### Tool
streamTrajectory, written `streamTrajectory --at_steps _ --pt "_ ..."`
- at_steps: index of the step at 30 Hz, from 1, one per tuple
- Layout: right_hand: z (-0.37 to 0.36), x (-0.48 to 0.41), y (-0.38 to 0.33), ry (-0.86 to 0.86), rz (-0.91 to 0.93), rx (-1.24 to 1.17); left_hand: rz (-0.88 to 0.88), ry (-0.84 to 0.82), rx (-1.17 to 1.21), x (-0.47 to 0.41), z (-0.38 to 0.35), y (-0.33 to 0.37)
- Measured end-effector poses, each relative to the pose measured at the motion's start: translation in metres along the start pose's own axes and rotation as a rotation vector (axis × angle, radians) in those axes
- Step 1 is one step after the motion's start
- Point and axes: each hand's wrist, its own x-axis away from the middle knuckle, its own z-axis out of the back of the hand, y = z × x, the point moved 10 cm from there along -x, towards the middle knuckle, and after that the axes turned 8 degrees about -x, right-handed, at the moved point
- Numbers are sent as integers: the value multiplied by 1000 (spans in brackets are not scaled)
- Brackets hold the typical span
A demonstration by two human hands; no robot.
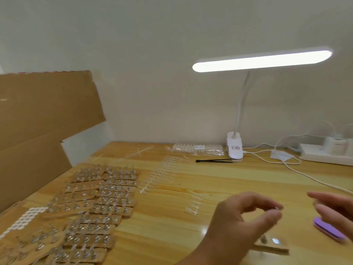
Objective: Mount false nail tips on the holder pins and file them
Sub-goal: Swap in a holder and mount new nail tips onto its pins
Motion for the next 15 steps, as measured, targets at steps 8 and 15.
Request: streamTrajectory --at_steps 8,15 --pt "-34 33 -59 -115 216 -188 99 65 142 7 2 -10" --pt "-52 38 -53 -203 153 -98 37 76 266 10 -1 -5"
